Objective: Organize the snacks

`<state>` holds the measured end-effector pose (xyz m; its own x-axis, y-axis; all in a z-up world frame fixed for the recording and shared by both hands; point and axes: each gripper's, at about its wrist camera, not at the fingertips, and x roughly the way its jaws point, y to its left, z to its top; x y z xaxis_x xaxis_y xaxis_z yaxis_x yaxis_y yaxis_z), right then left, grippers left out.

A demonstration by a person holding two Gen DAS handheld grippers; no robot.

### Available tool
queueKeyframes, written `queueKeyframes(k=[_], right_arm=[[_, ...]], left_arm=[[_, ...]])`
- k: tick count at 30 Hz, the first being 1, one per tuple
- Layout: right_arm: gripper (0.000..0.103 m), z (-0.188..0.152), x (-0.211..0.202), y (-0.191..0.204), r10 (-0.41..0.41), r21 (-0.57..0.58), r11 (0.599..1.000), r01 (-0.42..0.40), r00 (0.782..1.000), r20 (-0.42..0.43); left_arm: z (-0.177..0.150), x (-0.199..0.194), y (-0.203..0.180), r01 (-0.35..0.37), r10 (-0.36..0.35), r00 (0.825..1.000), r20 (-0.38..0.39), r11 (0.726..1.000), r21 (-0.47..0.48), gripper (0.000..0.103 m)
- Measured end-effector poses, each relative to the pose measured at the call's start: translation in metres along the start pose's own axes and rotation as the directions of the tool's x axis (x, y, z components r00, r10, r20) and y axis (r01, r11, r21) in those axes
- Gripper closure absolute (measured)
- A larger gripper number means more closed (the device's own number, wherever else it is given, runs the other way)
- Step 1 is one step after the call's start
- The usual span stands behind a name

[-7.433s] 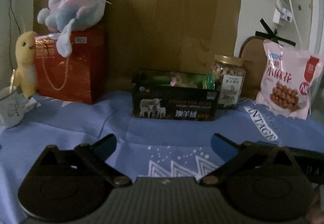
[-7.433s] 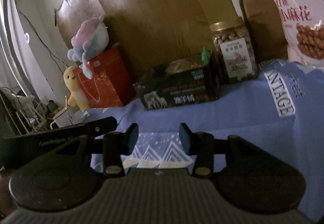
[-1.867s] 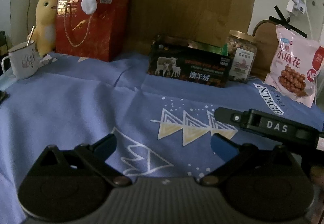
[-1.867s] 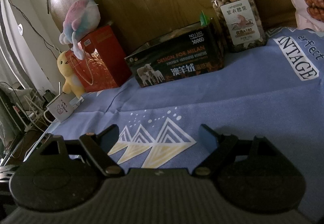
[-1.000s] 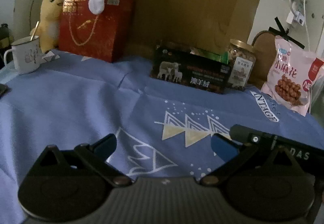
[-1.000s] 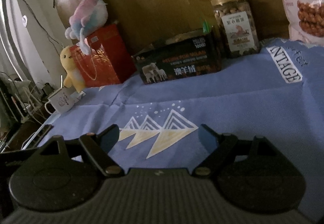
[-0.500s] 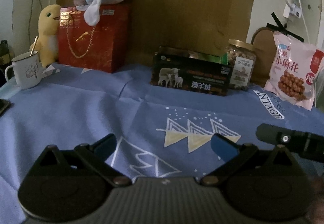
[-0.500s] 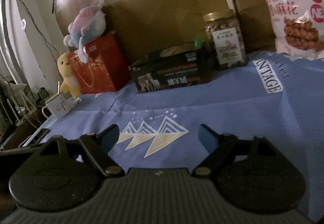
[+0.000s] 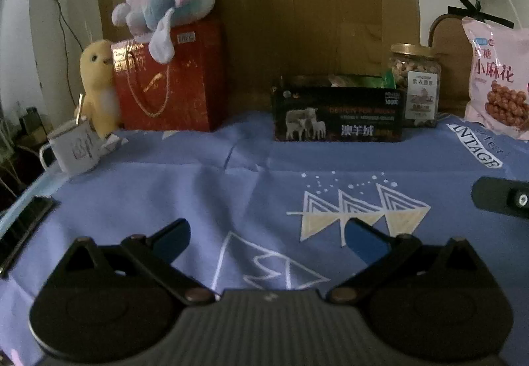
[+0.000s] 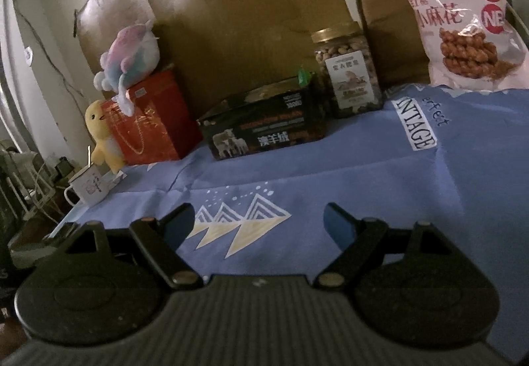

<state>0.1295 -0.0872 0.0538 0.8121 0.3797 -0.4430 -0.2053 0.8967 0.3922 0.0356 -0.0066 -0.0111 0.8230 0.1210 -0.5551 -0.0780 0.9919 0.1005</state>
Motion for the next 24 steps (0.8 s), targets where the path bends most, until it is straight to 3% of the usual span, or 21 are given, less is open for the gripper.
queueKeyframes(k=[7,10,13,14,19,22,24], right_arm=[[0.016,0.0,0.008,0.004,0.032,-0.006,0.999,-0.032,0.999,-0.031],[0.016,0.009,0.019,0.01,0.069,-0.083,0.994,-0.071,0.997,-0.034],[0.016,0.021,0.045,0.008,-0.043,-0.207,0.978,0.039,0.999,-0.012],[0.016,0.025,0.052,0.003,-0.074,-0.192,0.979,0.065,0.996,-0.041],[0.016,0.035,0.045,-0.011,-0.034,-0.074,0.997,0.03,0.998,-0.061],[0.016,0.033,0.024,-0.006,0.102,-0.031,0.994,-0.106,0.99,-0.097],[0.016,0.031,0.009,0.008,0.15,-0.104,0.981,-0.161,0.983,-0.104]], left_arm=[[-0.003,-0.007,0.02,0.065,-0.066,0.997,-0.03,0.997,-0.047,0.0],[-0.001,0.0,0.032,0.093,-0.098,0.994,-0.04,0.989,-0.111,0.0],[0.004,0.018,0.032,0.075,-0.083,0.995,-0.052,0.987,-0.143,0.0],[0.006,0.023,0.032,0.071,-0.081,0.995,-0.063,0.987,-0.146,0.0],[0.013,0.036,0.033,0.098,-0.11,0.991,-0.076,0.984,-0.149,0.0],[0.015,0.044,0.037,0.109,-0.124,0.987,-0.101,0.984,-0.141,0.0],[0.015,0.047,0.038,0.106,-0.121,0.984,-0.131,0.987,-0.12,0.0]])
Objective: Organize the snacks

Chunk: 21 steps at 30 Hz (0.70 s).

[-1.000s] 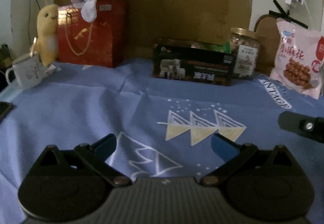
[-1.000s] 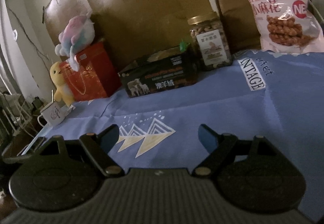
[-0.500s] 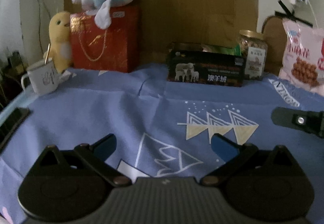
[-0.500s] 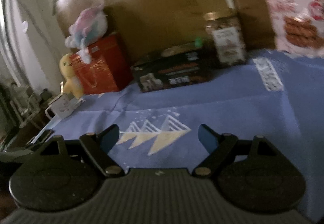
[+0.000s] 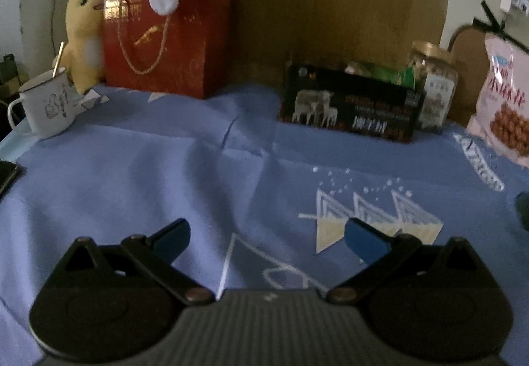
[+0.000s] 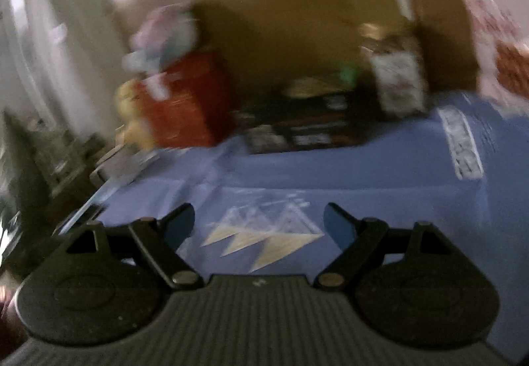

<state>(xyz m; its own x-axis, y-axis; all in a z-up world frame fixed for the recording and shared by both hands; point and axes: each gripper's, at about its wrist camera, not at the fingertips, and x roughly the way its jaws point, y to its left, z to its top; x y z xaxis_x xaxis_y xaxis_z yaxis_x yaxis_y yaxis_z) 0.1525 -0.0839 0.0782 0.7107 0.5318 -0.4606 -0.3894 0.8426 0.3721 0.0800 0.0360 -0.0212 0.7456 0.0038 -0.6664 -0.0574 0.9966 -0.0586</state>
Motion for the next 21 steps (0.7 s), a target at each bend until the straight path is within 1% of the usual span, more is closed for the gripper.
queueKeyframes(k=[2,5,7,9,10,12,14,16,17,18,19,20,21], right_arm=[[0.016,0.002,-0.005,0.011,0.022,-0.067,0.997,-0.025,0.999,-0.044],[0.016,0.013,-0.005,0.018,0.078,-0.11,0.99,-0.092,0.988,-0.132],[0.016,0.017,-0.001,0.023,0.084,-0.147,0.983,-0.112,0.978,-0.19],[0.016,0.016,0.003,0.027,0.09,-0.182,0.975,-0.129,0.974,-0.21],[0.016,0.014,0.004,0.028,0.093,-0.19,0.973,-0.133,0.975,-0.204],[0.016,0.01,0.007,0.027,0.108,-0.175,0.975,-0.139,0.979,-0.175],[0.016,0.002,0.007,0.024,0.141,-0.148,0.976,-0.159,0.982,-0.129],[0.016,-0.007,0.005,0.019,0.152,-0.129,0.979,-0.158,0.987,-0.062],[0.016,-0.009,0.005,0.015,0.148,-0.102,0.983,-0.151,0.989,-0.028],[0.016,-0.011,0.005,0.009,0.142,-0.05,0.989,-0.141,0.99,0.006],[0.016,-0.013,0.005,0.002,0.135,0.012,0.991,-0.136,0.99,0.033],[0.016,-0.014,0.005,-0.005,0.13,0.077,0.988,-0.133,0.99,0.052],[0.016,-0.016,0.007,-0.01,0.128,0.125,0.983,-0.134,0.99,0.052]], left_arm=[[-0.003,-0.004,-0.001,-0.029,0.029,1.0,-0.006,0.998,0.052,0.0],[-0.014,-0.018,-0.001,-0.071,0.069,0.997,0.016,0.99,0.118,0.0],[-0.022,-0.03,0.006,-0.058,0.056,0.998,0.023,0.994,0.096,0.0],[-0.032,-0.044,0.019,-0.043,0.041,0.998,0.043,0.998,0.039,0.0],[-0.038,-0.051,0.025,-0.05,0.05,0.997,0.061,0.999,0.004,0.0],[-0.049,-0.06,0.033,-0.083,0.089,0.991,0.099,0.995,-0.061,0.0],[-0.059,-0.068,0.038,-0.104,0.116,0.985,0.129,0.99,-0.093,0.0],[-0.071,-0.077,0.045,-0.134,0.155,0.977,0.148,0.981,-0.14,0.0],[-0.075,-0.081,0.048,-0.135,0.159,0.976,0.151,0.978,-0.157,0.0],[-0.08,-0.084,0.05,-0.126,0.15,0.977,0.152,0.979,-0.16,0.0],[-0.083,-0.087,0.051,-0.121,0.142,0.979,0.148,0.982,-0.142,0.0],[-0.085,-0.089,0.051,-0.134,0.151,0.978,0.147,0.983,-0.123,0.0],[-0.088,-0.093,0.052,-0.152,0.167,0.974,0.151,0.982,-0.111,0.0]])
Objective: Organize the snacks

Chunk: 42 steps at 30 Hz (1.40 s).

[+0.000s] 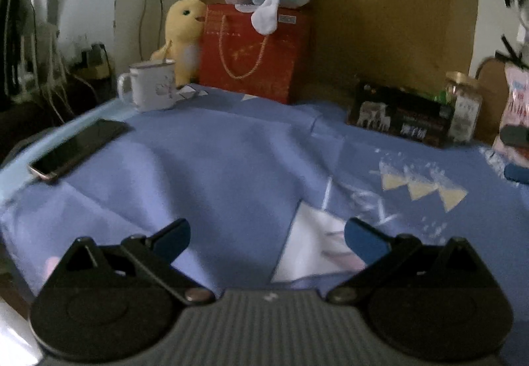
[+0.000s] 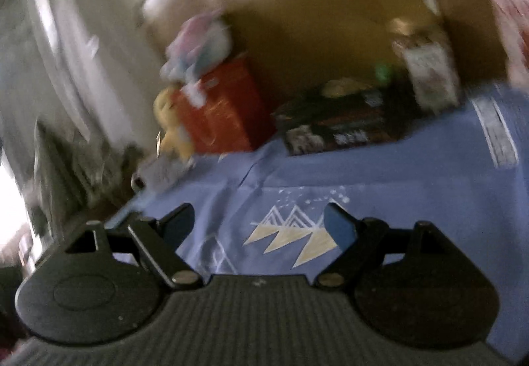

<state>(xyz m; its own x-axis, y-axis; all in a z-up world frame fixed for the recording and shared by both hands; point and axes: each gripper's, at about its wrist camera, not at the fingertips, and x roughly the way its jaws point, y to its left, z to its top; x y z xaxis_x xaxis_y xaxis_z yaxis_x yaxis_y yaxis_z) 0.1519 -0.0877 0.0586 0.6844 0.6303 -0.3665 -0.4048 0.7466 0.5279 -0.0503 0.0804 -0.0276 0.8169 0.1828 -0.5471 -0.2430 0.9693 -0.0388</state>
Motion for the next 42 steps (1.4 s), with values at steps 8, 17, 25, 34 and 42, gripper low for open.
queueKeyframes(k=[8,17,25,34,42], right_arm=[[0.016,0.003,-0.008,-0.007,-0.056,-0.025,0.998,0.056,0.998,0.007],[0.016,0.002,-0.016,-0.016,-0.127,-0.095,0.987,0.132,0.99,0.053],[0.016,0.007,-0.018,0.001,-0.09,-0.125,0.987,0.099,0.993,0.077],[0.016,0.003,-0.021,-0.008,-0.117,-0.066,0.99,0.124,0.988,0.099],[0.016,-0.011,-0.017,-0.011,-0.149,0.012,0.989,0.149,0.989,0.003]], left_arm=[[-0.01,-0.014,0.014,-0.007,0.008,1.0,0.008,0.999,-0.042,0.0],[-0.013,-0.027,0.039,-0.062,0.065,0.997,0.027,0.993,-0.104,0.0],[-0.001,-0.032,0.029,-0.023,0.026,0.998,0.054,0.998,-0.058,0.0],[0.009,-0.027,0.013,-0.036,0.035,0.999,0.028,0.999,0.005,0.0],[0.039,0.0,-0.04,-0.044,0.039,0.998,0.038,0.99,0.131,0.0]])
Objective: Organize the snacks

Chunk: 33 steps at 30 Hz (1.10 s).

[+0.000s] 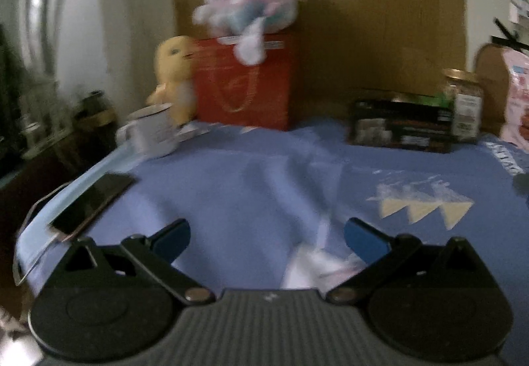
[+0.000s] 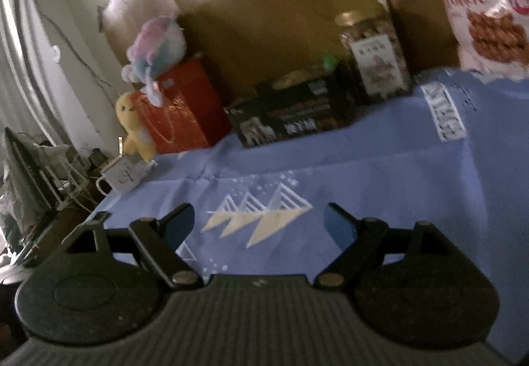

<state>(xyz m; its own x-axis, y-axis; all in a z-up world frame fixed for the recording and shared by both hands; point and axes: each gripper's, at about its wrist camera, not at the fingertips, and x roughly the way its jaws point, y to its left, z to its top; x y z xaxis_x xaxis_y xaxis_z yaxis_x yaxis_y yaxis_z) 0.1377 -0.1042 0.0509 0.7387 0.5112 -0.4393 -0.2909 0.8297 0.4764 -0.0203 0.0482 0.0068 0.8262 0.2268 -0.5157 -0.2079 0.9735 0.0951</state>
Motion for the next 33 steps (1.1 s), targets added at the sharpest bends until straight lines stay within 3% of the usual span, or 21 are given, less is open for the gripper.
queueKeyframes(k=[4,10,15,19,33], right_arm=[[0.016,-0.001,-0.014,-0.002,-0.038,0.012,0.999,0.037,0.999,0.009],[0.016,-0.003,-0.028,-0.004,-0.083,0.007,0.997,0.083,0.995,0.047],[0.016,0.002,-0.029,0.003,-0.082,-0.021,0.996,0.083,0.995,0.061],[0.016,0.004,-0.031,0.011,-0.071,-0.056,0.996,0.074,0.995,0.069],[0.016,0.007,-0.023,0.016,-0.064,-0.078,0.994,0.071,0.995,0.08]], left_arm=[[0.023,0.014,-0.035,0.067,-0.067,0.998,-0.008,0.997,0.044,0.0],[0.038,0.023,-0.07,0.072,-0.075,0.997,0.03,0.994,0.081,0.0],[0.049,0.027,-0.075,0.181,-0.181,0.983,0.017,0.983,0.038,0.0],[0.052,0.028,-0.086,0.117,-0.123,0.991,0.05,0.987,0.109,0.0],[0.052,0.036,-0.099,0.107,-0.112,0.993,0.025,0.984,0.145,0.0]])
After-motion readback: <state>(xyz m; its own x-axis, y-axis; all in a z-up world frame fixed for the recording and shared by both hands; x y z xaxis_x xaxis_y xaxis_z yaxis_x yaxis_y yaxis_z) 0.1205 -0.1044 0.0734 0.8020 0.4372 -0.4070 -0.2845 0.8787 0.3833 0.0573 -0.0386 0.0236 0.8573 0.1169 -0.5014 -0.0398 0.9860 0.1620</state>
